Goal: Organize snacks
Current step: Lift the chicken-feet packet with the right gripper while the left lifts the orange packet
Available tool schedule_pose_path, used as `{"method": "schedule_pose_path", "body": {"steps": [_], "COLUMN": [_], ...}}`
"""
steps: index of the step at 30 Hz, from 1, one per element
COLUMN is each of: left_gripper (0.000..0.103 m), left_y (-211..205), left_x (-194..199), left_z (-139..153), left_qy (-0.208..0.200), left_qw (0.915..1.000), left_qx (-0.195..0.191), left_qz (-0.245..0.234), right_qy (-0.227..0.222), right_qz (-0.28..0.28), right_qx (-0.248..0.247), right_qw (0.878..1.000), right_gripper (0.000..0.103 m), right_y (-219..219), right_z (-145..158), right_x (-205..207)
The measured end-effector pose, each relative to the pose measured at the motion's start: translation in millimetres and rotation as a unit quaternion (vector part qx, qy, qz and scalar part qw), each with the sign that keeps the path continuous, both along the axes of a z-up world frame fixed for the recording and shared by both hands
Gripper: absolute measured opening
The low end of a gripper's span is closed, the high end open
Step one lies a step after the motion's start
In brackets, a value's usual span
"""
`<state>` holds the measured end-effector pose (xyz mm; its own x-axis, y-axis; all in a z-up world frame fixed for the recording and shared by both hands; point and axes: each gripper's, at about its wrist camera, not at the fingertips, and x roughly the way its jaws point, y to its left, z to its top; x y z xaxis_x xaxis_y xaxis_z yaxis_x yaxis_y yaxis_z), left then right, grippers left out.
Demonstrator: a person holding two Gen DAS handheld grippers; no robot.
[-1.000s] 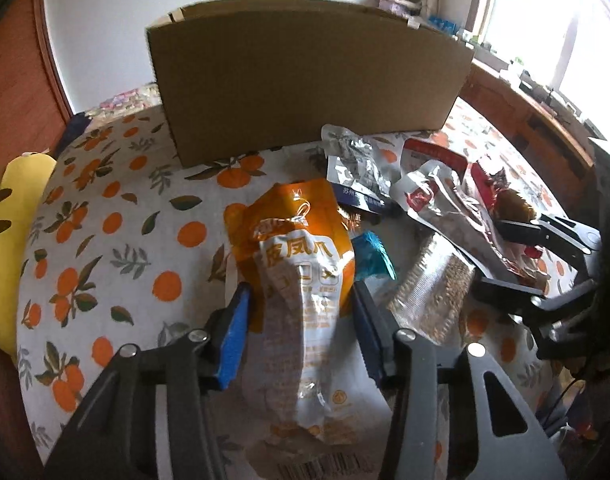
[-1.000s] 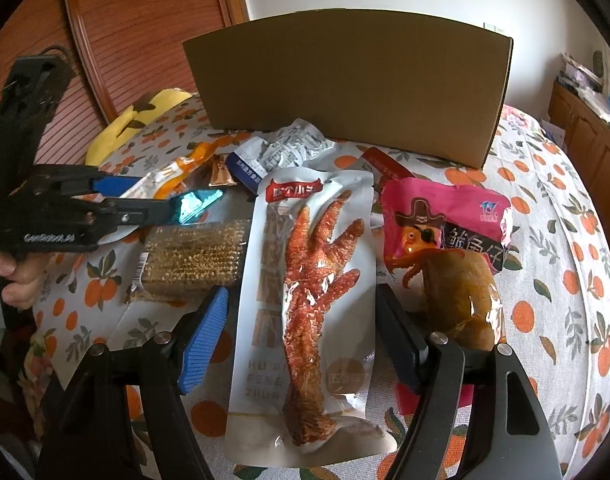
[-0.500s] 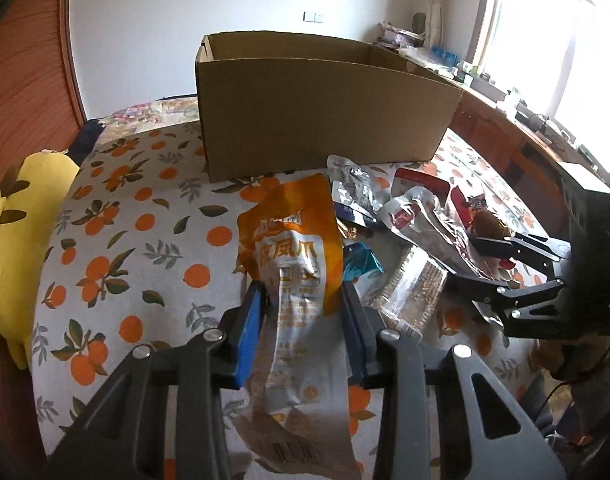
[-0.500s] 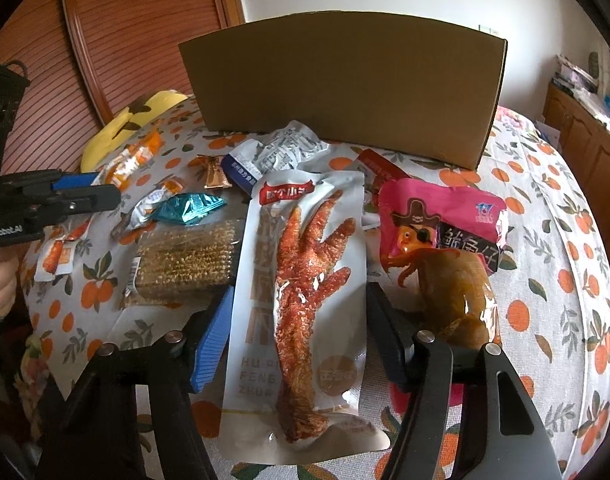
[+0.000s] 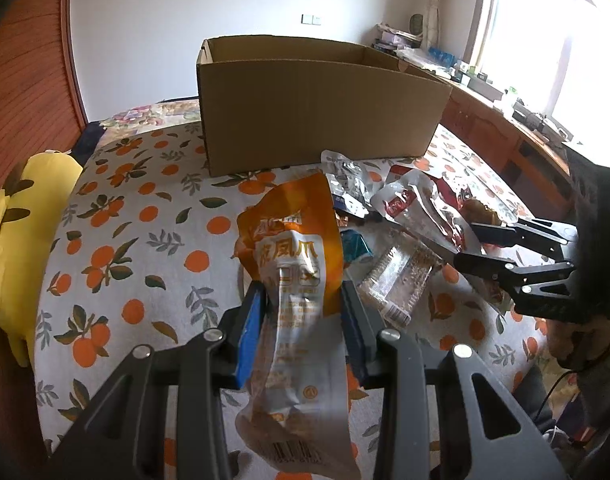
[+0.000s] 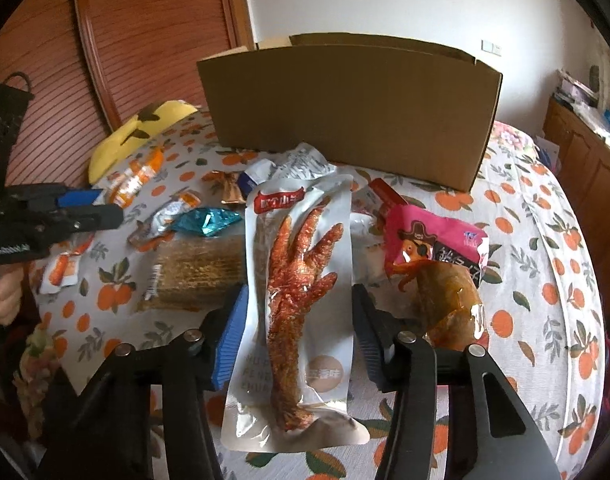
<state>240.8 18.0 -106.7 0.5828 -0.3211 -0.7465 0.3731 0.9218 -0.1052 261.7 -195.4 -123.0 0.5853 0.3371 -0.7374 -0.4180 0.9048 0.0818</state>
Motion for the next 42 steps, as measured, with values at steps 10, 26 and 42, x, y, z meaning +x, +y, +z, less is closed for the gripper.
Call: {"method": "schedule_pose_path", "body": {"steps": [10, 26, 42], "left_gripper": [0.036, 0.036, 0.037], "left_y": [-3, -6, -25], "left_x": [-4, 13, 120], "left_z": [6, 66, 139], "left_qy": [-0.007, -0.075, -0.150], "left_qw": [1.0000, 0.9956, 0.9876], "left_qx": [-0.006, -0.056, -0.047], "left_qz": [-0.002, 0.001, 0.000], "right_qy": [0.002, -0.047, -0.135], "right_qz": [-0.004, 0.005, 0.008], "right_qx": [0.011, 0.034, -0.006], "right_qw": [1.000, 0.998, 0.991], "right_gripper": [0.048, 0.049, 0.049], "right_y": [-5, -9, -11], "right_z": [5, 57, 143], "right_x": [-5, -1, 88]}}
